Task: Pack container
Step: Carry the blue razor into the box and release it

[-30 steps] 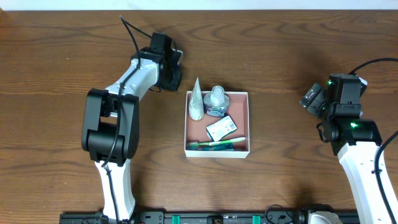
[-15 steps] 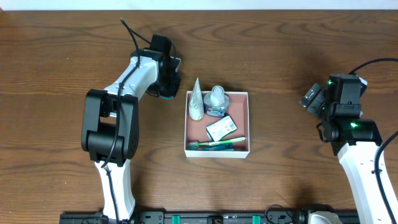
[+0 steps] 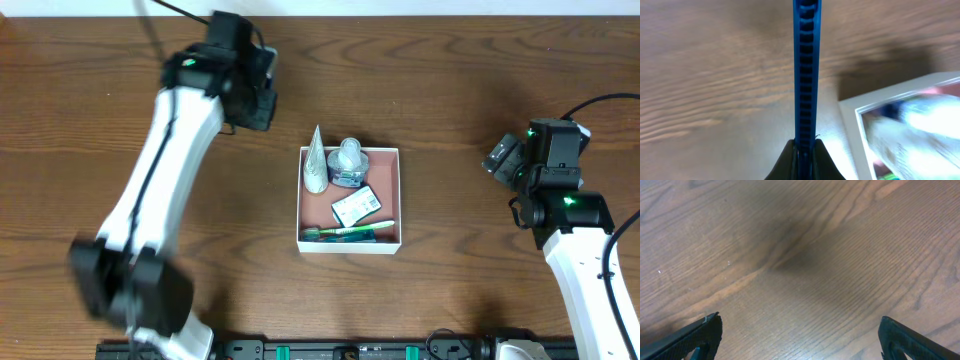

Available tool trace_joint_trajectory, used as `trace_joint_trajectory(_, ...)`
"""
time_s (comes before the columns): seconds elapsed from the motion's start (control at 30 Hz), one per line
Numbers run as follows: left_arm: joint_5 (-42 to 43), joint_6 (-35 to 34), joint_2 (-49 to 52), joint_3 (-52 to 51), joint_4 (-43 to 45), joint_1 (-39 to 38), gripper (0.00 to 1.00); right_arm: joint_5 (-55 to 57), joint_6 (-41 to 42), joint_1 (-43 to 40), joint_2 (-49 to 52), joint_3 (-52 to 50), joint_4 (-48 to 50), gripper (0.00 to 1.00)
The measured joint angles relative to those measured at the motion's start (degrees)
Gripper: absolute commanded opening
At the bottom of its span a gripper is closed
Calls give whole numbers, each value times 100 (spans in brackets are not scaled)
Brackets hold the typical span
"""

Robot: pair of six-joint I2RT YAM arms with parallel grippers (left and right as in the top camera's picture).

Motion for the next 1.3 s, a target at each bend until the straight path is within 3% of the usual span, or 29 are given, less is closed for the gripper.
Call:
trace_joint_trajectory(0.27, 450, 275, -1373, 28, -1119, -809, 6, 0, 0, 0, 0, 0, 2, 99)
trace_joint_trajectory(0.5, 809, 1207, -1375, -59, -1510, -1921, 6, 0, 0, 0, 0, 0, 0, 99)
trace_joint_trajectory(0.8, 905, 2098, -1093, -1023, -1388, -2374, 8, -2, 0, 0, 0, 0, 0, 99)
trace_joint_trajectory(0.9, 901, 2258, -872, -1344, -1150, -2371, 24, -2, 0, 0, 0, 0, 4, 99)
trace_joint_trajectory(0.97, 896, 2299, -717, -1504, -990, -2371, 46, 0, 0, 0, 0, 0, 0, 99)
trace_joint_trajectory(1.07, 907, 2385, -525, -1565, -927, -2371, 68, 0, 0, 0, 0, 0, 0, 99)
trace_joint_trajectory(1.3, 944, 2225, -426, -1580, -905, -2374, 79, 0, 0, 0, 0, 0, 0, 99)
